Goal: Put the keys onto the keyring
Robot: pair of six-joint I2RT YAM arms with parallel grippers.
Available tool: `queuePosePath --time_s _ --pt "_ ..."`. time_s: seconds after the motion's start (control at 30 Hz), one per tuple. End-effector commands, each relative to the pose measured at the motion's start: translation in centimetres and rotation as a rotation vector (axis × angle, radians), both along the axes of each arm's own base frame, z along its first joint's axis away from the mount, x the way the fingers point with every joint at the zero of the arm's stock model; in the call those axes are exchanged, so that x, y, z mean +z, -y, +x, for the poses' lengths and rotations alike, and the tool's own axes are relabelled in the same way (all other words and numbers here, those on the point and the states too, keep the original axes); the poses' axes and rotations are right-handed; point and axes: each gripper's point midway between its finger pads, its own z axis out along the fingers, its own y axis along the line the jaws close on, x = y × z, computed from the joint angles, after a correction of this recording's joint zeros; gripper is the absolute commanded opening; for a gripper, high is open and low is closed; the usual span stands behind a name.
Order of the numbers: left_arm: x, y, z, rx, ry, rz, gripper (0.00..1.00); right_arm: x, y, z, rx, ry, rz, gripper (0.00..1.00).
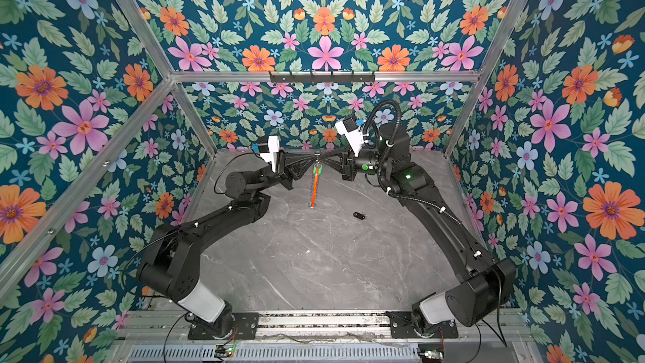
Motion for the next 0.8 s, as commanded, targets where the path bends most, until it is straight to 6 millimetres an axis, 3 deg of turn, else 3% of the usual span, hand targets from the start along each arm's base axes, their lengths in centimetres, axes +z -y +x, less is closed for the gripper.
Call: queuePosePath --time_s 0.0,0.13,0.27,0.33,0.43,0.53,0.77 --pt "0.3 -0.1 -0.6 0.002 0.053 -0.008 0.00 0.7 0.0 -0.5 0.016 0.019 0.008 0.00" --pt "-0.6 0.1 -0.2 0.023 0.054 0.017 0.00 0.3 0.1 -0.7 0.014 0.009 -0.028 0.00" --pt "-2.4 0.3 0.1 0.066 0.078 0.110 0.22 -1.5 0.5 -0.7 -0.010 -0.017 -0.126 0.00" --pt "-3.5 0.3 0.4 0.121 0.096 0.184 0.26 -2.8 1.0 -0.4 -0.044 -0.014 -0.214 0.00" --pt "-6.4 0.7 0.8 0.168 0.122 0.370 0.27 -5.5 2.5 0.5 -0.128 0.000 -0.421 0.00" --pt "-7.9 0.7 0.2 0.152 0.143 0.475 0.27 -7.2 3.6 1.2 -0.165 0.004 -0.541 0.00" --pt "-8.3 1.1 -0.3 0.080 0.145 0.538 0.28 -6.8 3.0 0.2 -0.123 0.058 -0.530 0.00"
